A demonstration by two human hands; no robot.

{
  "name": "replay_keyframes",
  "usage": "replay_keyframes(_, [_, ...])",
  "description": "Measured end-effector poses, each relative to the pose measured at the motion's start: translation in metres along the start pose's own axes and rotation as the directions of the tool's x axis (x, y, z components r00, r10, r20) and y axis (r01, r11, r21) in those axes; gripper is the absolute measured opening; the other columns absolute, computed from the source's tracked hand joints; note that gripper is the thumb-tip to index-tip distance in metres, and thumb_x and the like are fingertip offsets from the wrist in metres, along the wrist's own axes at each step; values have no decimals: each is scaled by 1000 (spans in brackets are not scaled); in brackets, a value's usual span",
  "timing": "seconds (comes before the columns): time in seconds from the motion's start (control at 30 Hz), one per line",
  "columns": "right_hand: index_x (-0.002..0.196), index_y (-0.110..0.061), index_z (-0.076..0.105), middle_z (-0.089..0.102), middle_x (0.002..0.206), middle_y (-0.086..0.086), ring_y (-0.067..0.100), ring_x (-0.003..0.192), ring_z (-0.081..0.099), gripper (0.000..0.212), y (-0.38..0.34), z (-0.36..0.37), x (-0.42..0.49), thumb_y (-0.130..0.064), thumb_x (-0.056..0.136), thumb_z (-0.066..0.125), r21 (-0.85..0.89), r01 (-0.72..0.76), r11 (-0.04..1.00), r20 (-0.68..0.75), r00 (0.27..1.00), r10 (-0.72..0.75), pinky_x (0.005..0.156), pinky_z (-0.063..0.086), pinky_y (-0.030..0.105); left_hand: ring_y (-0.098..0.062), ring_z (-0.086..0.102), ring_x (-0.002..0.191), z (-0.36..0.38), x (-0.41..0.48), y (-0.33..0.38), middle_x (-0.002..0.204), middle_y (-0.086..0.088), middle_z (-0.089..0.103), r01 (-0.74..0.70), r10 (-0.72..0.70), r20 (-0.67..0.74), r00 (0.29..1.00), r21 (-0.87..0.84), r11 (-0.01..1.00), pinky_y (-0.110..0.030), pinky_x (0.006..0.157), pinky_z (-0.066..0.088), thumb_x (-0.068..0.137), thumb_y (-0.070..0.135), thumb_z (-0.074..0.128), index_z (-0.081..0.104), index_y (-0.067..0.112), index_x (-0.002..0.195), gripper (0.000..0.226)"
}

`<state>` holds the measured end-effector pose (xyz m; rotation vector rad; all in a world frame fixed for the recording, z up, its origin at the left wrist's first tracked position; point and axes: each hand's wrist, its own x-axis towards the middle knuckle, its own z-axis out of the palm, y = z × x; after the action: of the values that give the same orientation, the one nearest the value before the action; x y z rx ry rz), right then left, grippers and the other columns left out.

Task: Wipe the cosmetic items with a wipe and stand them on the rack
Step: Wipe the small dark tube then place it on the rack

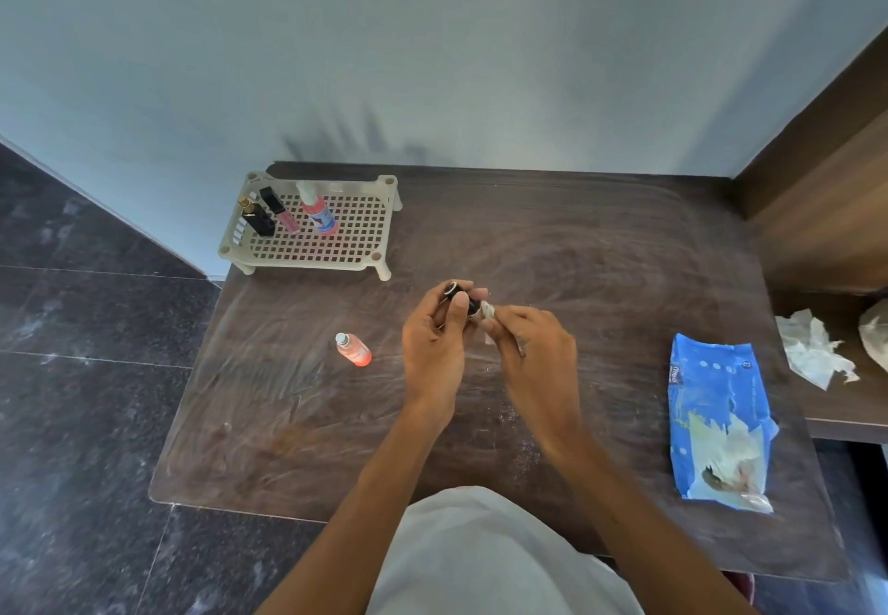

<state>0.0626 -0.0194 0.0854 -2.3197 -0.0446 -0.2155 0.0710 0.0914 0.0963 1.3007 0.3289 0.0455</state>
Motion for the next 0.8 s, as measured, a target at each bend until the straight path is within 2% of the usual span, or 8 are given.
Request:
replay_keyframes(0.17, [99,-18,72,67,81,-8,10,79,56,26,-7,4,14,-37,101,53,47,-9,999,40,999,7,71,42,23,-16,70,106,2,5,3,108,-4,76,-84,84,0,996,112,990,-28,92,54,103,10,51,67,9,110,18])
replay_keyframes(0.27, [100,-22,67,57,81,-16,8,81,49,29,9,4,7,-42,102,46,27,8,1000,94,995,-11,70,34,16,-12,69,107,3,5,6,109,0,76,-102,98,31,995,146,984,-23,91,52,103,13,52,68,11,110,18])
replay_keyframes(0.4, [86,-35,59,52,82,-20,7,87,48,37,24,2,-13,-54,100,31,45,-65,997,178,982,56,73,33,12,-12,68,112,1,3,4,111,1,76,-66,60,47,997,135,989,-30,99,51,103,17,52,70,18,106,18])
replay_keyframes(0.5, [83,-31,60,53,81,-17,2,82,50,38,17,2,-17,-51,101,33,100,-95,990,195,978,74,68,33,14,-13,68,114,-3,2,3,113,-1,75,-35,32,31,999,94,995,-35,103,50,104,18,50,68,17,108,19])
replay_keyframes(0.6, [87,-22,63,59,79,-12,4,76,54,35,3,5,-9,-43,103,39,173,-132,976,181,978,100,64,39,17,-15,68,112,-4,1,3,114,-2,75,-32,26,65,998,105,994,-36,98,54,105,17,47,66,11,111,21])
replay_keyframes(0.7, [91,-17,64,62,81,-5,9,76,58,39,-6,8,1,-44,105,40,210,-155,965,178,977,119,65,45,24,-25,68,108,-3,-1,5,115,-2,74,-49,38,96,995,122,991,-40,90,56,106,18,45,65,10,113,22])
replay_keyframes(0.8, [94,-18,62,64,86,-3,10,80,61,44,-9,8,1,-50,103,33,224,-171,960,227,967,119,67,47,24,-26,67,112,-6,1,8,116,-2,74,-68,58,98,994,100,993,-36,90,55,105,18,45,65,12,115,22])
